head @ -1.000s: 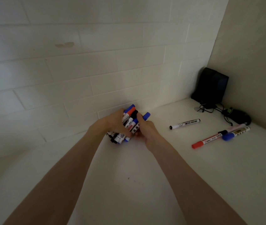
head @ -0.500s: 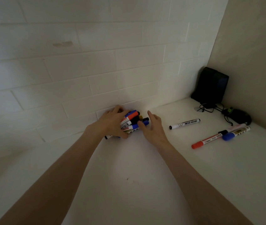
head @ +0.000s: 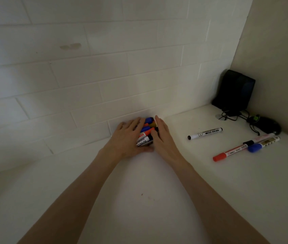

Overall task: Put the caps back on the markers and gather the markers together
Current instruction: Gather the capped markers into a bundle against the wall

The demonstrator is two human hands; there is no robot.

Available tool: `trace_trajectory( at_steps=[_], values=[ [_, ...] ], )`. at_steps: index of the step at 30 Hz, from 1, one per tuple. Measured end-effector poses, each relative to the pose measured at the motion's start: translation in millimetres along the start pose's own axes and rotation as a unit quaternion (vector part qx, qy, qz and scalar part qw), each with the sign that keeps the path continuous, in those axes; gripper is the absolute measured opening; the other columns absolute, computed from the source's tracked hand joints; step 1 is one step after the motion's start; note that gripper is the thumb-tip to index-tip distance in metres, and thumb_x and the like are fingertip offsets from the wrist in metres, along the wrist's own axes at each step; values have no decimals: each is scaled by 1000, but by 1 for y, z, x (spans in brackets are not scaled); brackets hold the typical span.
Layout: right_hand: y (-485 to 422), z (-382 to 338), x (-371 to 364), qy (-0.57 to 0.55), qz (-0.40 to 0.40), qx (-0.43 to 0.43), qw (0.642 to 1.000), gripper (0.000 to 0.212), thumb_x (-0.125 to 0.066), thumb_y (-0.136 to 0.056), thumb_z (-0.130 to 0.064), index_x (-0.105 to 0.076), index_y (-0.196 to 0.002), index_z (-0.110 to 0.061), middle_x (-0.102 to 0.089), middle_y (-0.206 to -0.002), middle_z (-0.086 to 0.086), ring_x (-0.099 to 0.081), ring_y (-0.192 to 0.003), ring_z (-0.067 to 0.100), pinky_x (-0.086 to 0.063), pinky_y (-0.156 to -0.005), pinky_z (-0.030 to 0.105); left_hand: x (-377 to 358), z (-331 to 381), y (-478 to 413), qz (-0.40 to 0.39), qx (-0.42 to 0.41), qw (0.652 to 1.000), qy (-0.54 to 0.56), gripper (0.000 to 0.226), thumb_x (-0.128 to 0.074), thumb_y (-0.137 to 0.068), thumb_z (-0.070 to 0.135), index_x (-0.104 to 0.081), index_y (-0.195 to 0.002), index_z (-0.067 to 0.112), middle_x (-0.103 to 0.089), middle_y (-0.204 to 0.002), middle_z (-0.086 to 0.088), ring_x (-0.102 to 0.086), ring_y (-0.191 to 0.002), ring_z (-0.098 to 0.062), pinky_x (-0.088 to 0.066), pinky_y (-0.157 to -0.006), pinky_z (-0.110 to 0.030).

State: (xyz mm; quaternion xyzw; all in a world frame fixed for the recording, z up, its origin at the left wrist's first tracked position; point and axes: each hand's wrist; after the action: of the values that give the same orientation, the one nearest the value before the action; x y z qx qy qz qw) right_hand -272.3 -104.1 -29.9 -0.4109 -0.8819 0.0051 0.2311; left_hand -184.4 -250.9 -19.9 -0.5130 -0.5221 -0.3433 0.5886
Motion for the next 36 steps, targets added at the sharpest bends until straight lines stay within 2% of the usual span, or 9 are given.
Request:
trace_trajectory(
  at_steps=[2, 7, 10, 13, 19, 22, 25, 31, 36],
  values=[
    [-1, 2, 1, -10, 7, -5, 1000, 53, -34, -107, -20, -20, -158, -24, -17, -164, -3, -23, -141, 0, -19, -98, -3, 1, 0, 0, 1, -3, 1000, 10, 131, -19, -56, 102, -6, -157, 21, -19, -164, 1, -25, -148, -23, -21, -119, -46],
    [-1, 3, -8, 29, 10, 11, 999, 52, -32, -108, -27, -20, -159, -23, -15, -165, -3, -16, -150, 7, -23, -114, 20, -3, 3, 8, 106, -53, 993, 16, 90, -24, -90, 74, -25, -155, 11, -32, -159, -7, -33, -145, -28, -24, -119, -45],
    [-1, 5, -4, -1, 41, 4, 999, 52, -43, -106, -31, -29, -155, -24, -23, -161, -1, -28, -145, 11, -28, -107, 19, -4, 1, 6, 107, -37, 994, 10, 94, -21, -88, 80, -31, -153, 13, -39, -156, -5, -36, -143, -26, -26, -118, -46],
    [-3, 7, 0, -10, 62, 7, 998, 48, -45, -106, -29, -36, -152, -21, -32, -157, 2, -36, -139, 12, -30, -105, 16, -1, 2, 7, 201, -35, 978, 47, 81, -46, -83, 79, -57, -136, 19, -61, -136, 2, -56, -125, -17, -36, -110, -38],
    [-10, 8, -10, -17, 51, -4, 999, 46, -33, -108, -20, -34, -154, -16, -34, -158, 2, -31, -146, 13, -26, -119, 27, -4, 14, 4, 302, -33, 947, 108, 36, -49, -96, 41, -70, -117, 20, -70, -119, 6, -65, -108, -13, -42, -100, -33],
    [-10, 3, -9, -32, 61, -4, 998, 37, -33, -108, -25, -44, -143, -18, -49, -135, -3, -47, -123, 11, -36, -101, 25, -2, 23, -2, 327, 17, 928, 179, 25, -51, -96, 29, -72, -108, 24, -71, -112, 11, -63, -103, -8, -40, -100, -35],
    [-12, 3, -8, -38, 88, -1, 995, 29, -39, -107, -30, -53, -131, -21, -55, -122, -6, -54, -114, 14, -39, -92, 24, 3, 28, -5, 385, 154, 865, 282, 21, -51, -90, 21, -71, -95, 25, -69, -98, 14, -59, -98, -7, -37, -100, -35],
    [-16, 3, -13, -13, 93, -30, 995, 48, -45, -104, -28, -36, -151, -22, -48, -141, -3, -49, -122, 9, -42, -106, 29, -3, 33, 4, 423, 461, 695, 356, 21, -48, -87, 17, -64, -99, 22, -64, -102, 5, -54, -107, -19, -32, -95, -33],
    [-22, 8, -29, 66, 144, -1, 987, 40, -38, -106, -31, -49, -142, -16, -55, -131, 2, -54, -118, 17, -46, -101, 33, 5, 40, 1, 420, 500, 554, 516, 21, -44, -96, 10, -55, -114, 5, -58, -105, -3, -57, -95, -20, -42, -73, -12]
  ],
)
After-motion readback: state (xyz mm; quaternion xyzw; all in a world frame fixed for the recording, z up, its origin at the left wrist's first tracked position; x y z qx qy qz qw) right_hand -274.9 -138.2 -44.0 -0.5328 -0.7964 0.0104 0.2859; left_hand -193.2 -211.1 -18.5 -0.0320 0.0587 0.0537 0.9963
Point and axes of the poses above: each hand's wrist, its own y-axis away from the middle knuckle, its own x-axis out of the back of the hand, z = x × y
